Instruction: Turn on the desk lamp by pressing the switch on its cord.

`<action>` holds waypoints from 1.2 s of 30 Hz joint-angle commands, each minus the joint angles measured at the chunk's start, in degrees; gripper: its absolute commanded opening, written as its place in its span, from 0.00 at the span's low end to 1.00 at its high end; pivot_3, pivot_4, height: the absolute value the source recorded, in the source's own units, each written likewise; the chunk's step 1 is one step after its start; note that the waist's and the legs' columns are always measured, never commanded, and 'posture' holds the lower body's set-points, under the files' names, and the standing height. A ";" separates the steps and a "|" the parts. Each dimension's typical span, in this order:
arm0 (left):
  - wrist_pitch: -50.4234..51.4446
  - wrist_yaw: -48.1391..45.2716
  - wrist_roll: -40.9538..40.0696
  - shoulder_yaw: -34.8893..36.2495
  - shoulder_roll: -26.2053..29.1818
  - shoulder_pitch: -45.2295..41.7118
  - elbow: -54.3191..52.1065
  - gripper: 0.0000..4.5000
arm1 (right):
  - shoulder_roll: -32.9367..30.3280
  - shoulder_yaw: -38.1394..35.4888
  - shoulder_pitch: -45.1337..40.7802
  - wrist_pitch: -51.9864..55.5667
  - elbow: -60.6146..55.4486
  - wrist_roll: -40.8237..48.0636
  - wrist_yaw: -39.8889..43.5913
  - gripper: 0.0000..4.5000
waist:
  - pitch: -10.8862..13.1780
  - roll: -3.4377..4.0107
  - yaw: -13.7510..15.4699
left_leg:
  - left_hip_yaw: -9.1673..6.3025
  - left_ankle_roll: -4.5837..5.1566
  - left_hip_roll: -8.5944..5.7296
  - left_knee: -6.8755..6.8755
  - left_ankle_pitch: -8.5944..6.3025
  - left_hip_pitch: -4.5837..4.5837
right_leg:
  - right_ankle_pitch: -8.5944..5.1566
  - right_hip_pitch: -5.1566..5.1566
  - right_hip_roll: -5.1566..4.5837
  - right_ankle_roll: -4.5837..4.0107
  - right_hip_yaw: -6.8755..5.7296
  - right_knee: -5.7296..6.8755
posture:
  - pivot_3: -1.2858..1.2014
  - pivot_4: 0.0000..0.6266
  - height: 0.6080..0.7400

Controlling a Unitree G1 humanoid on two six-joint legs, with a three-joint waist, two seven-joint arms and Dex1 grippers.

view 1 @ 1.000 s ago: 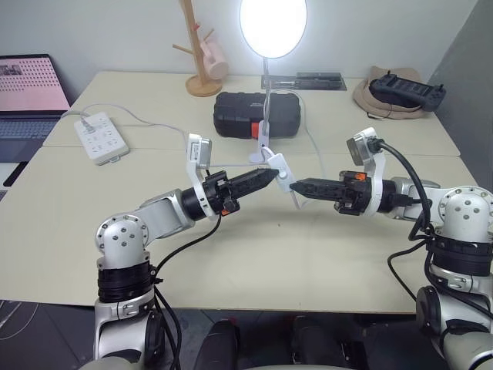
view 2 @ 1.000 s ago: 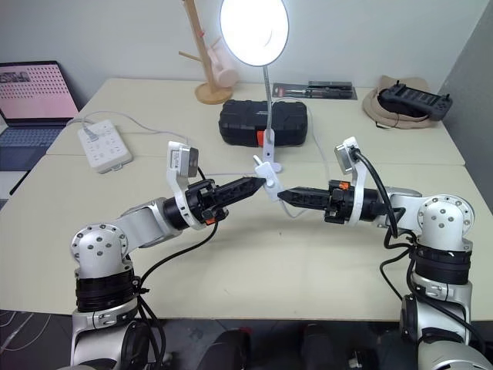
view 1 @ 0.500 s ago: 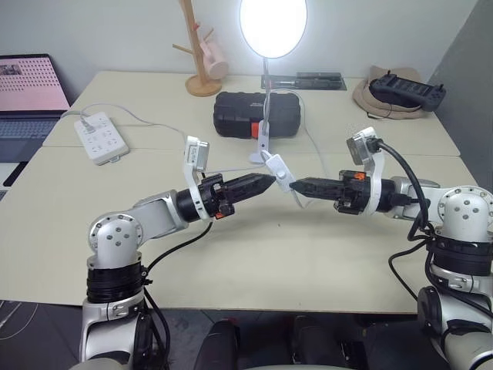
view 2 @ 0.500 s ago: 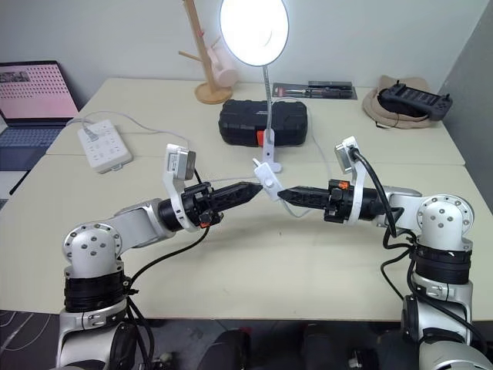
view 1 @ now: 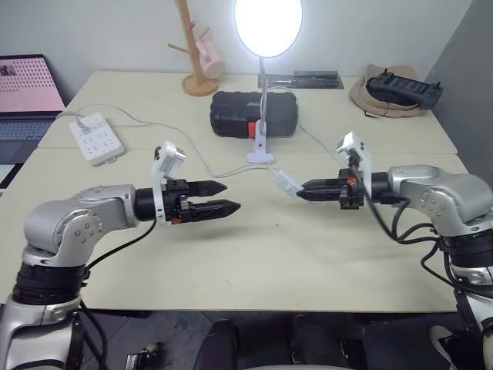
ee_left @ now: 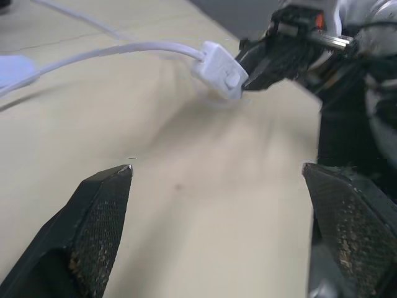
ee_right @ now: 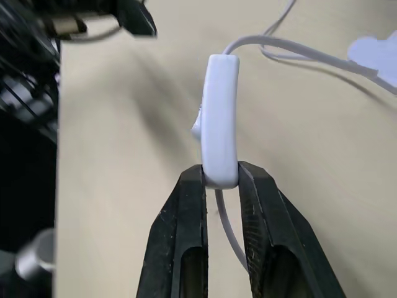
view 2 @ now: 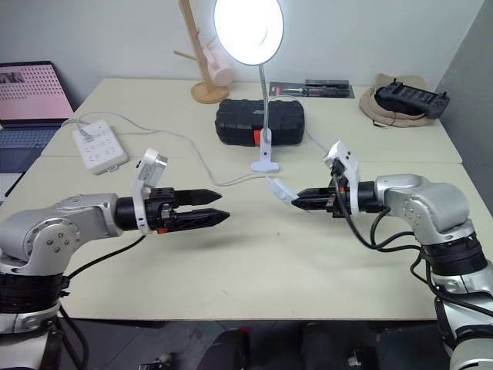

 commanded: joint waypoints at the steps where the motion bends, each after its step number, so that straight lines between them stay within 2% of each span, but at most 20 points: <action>1: -12.86 -4.88 12.31 -3.34 4.14 0.77 0.13 1.00 | 0.76 9.70 -3.61 -20.71 7.28 -17.36 4.77 0.08 | 0.03 0.04 -0.09 | 0.04 0.00 0.02 0.01 0.00 0.02 | 0.00 -0.04 0.00 0.00 0.05 0.00 | 0.52 0.24 1.00; 7: -17.73 -3.42 16.79 -3.74 0.66 1.21 0.70 1.00 | 4.54 13.42 -3.45 -30.99 14.26 -25.60 7.61 0.08 | 0.05 0.05 0.27 | -0.14 -0.03 0.11 0.03 0.02 -0.11 | 0.00 -0.07 -0.16 -0.01 -0.07 0.02 | 0.52 0.24 1.00; 11: -18.04 -4.56 17.41 -3.46 0.22 2.84 -1.06 1.00 | 6.60 12.53 -3.43 -33.20 17.55 -27.82 8.53 0.08 | 0.06 0.04 0.11 | -0.22 -0.03 0.08 0.08 0.02 -0.12 | 0.01 -0.05 -0.26 0.01 -0.02 0.01 | 0.52 0.24 1.00; 12: -18.15 -4.61 17.57 -3.36 0.19 3.02 -1.06 1.00 | 6.77 12.31 -3.45 -33.57 18.12 -28.18 8.88 0.24 | 0.06 0.03 0.10 | -0.25 -0.03 0.08 0.08 0.01 -0.10 | 0.01 -0.05 -0.27 0.01 -0.02 0.03 | 0.52 0.24 1.00; 19: -18.95 -5.02 19.00 -3.22 -0.68 2.48 -0.03 1.00 | 7.97 9.07 -3.20 -32.74 18.77 -27.62 10.40 0.57 | 0.06 0.05 0.09 | -0.35 -0.02 0.02 0.08 0.01 -0.08 | 0.01 -0.05 -0.23 0.00 -0.08 0.09 | 0.52 0.24 1.00; 21: -19.39 -5.01 19.65 -3.37 -1.24 1.78 0.91 1.00 | 7.99 7.94 -3.10 -31.78 18.08 -27.15 10.82 0.70 | 0.06 0.05 0.09 | -0.36 -0.02 0.02 0.08 0.01 -0.09 | 0.01 -0.04 -0.23 0.00 -0.08 0.08 | 0.52 0.24 1.00; 24: -20.23 -6.81 20.55 -3.60 -0.73 0.72 2.56 1.00 | 5.72 4.18 -1.46 -27.11 12.09 -24.24 11.82 0.88 | 0.06 0.05 0.09 | -0.37 -0.02 0.02 0.08 0.01 -0.09 | 0.01 -0.04 -0.24 0.00 -0.09 0.09 | 0.52 0.24 1.00; 25: -20.41 -7.34 20.77 -3.59 -0.48 0.42 3.07 1.00 | 4.92 3.30 -0.90 -25.83 10.25 -23.52 12.13 0.90 | 0.07 0.06 0.12 | -0.37 -0.02 0.02 0.08 0.01 -0.09 | 0.01 -0.04 -0.24 0.00 -0.09 0.09 | 0.52 0.24 1.00; 26: -20.56 -7.98 21.06 -3.60 -0.25 0.04 3.74 1.00 | 4.17 2.50 -0.31 -24.31 8.34 -22.81 12.41 0.99 | 0.07 0.06 0.17 | -0.39 -0.02 0.01 0.08 0.01 -0.11 | 0.01 -0.04 -0.24 0.00 -0.10 0.09 | 0.52 0.24 1.00; 31: -22.76 -10.90 23.74 -3.90 0.96 -3.18 9.03 1.00 | -3.12 -5.30 6.33 -13.85 -5.77 -16.61 12.63 1.00 | 0.07 0.06 0.41 | -0.42 -0.01 -0.01 0.09 0.01 -0.11 | 0.01 0.00 -0.26 0.00 -0.16 0.07 | 0.52 0.24 1.00; 36: -24.41 -14.18 25.18 -4.16 1.43 -6.75 13.75 1.00 | -8.67 -15.68 16.93 -5.52 -19.26 -11.73 7.76 1.00 | 0.07 0.06 0.32 | -0.38 0.00 -0.04 0.09 0.00 -0.10 | 0.01 0.03 -0.25 0.00 -0.16 0.08 | 0.52 0.24 1.00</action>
